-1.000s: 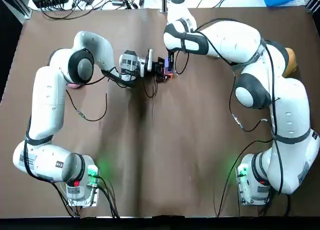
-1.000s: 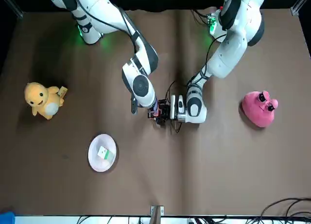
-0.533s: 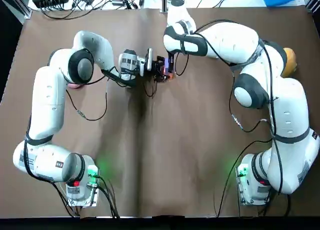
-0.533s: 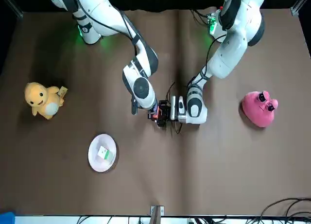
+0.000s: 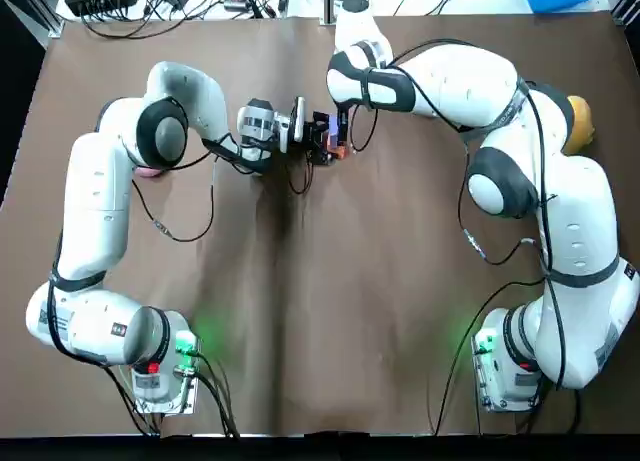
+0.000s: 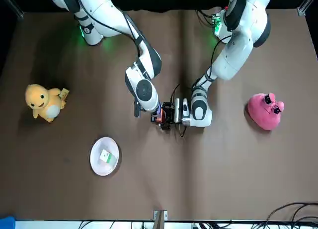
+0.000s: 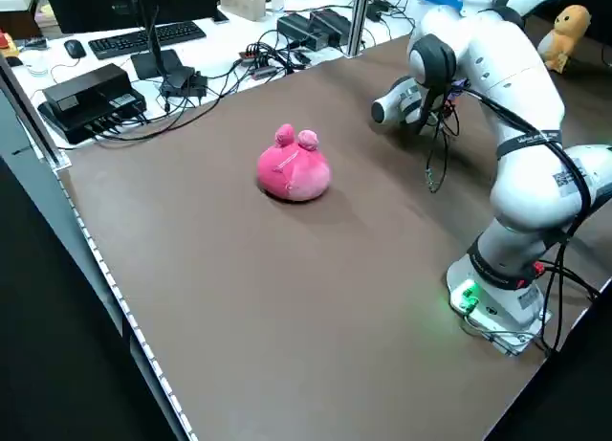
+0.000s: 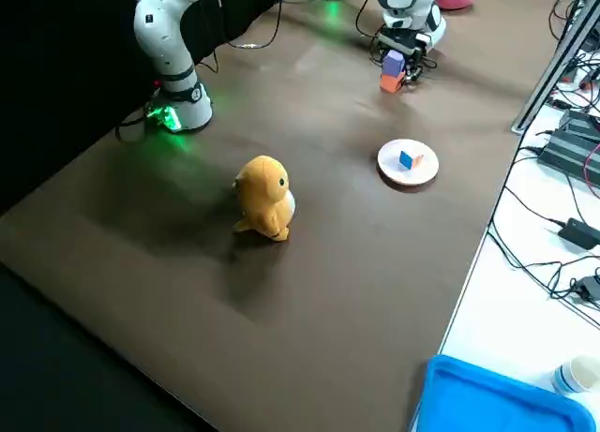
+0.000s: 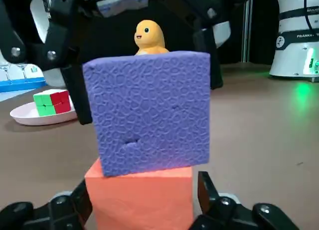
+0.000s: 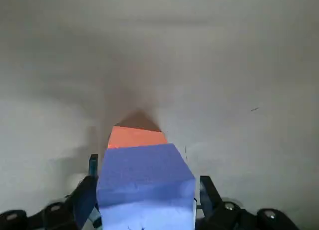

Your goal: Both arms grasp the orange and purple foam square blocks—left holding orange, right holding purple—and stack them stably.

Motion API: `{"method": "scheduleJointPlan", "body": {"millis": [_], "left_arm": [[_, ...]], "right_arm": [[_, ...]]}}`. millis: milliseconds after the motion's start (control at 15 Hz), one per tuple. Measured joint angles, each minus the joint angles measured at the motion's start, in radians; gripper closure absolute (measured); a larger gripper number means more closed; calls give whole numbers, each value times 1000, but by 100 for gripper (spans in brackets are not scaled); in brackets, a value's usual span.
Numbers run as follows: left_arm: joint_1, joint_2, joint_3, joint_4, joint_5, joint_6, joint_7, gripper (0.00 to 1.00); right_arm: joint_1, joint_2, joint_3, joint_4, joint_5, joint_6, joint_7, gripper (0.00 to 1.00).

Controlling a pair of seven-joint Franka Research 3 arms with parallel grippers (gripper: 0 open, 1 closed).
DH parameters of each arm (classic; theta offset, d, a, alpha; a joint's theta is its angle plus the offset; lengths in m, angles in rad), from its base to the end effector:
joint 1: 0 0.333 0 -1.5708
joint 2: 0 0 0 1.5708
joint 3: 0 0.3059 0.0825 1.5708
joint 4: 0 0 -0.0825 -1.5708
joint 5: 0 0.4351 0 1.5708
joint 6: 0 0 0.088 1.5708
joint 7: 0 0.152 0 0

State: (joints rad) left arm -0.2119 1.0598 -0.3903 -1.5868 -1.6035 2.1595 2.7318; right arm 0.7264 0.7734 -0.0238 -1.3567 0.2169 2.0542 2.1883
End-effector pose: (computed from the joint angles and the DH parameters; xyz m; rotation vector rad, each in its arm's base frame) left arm 0.5411 -0.4530 -0.0004 1.2033 -1.4398 1.1158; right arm 0.5673 0.5101 0.1767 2.1565 -2.1937 -0.2765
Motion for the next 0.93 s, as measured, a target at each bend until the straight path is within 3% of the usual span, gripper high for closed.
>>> {"method": "scheduleJointPlan", "body": {"millis": [133, 267, 933], "left_arm": [[0, 0, 0, 2, 3, 0, 0, 12], [0, -1, 1, 3, 3, 0, 0, 2], [4, -2, 2, 1, 5, -5, -1, 0]], "right_arm": [[-1, 0, 0, 0, 0, 0, 0, 6], [-1, 0, 0, 0, 0, 0, 0, 4], [-3, 0, 0, 4, 12, 2, 2, 0]]}}
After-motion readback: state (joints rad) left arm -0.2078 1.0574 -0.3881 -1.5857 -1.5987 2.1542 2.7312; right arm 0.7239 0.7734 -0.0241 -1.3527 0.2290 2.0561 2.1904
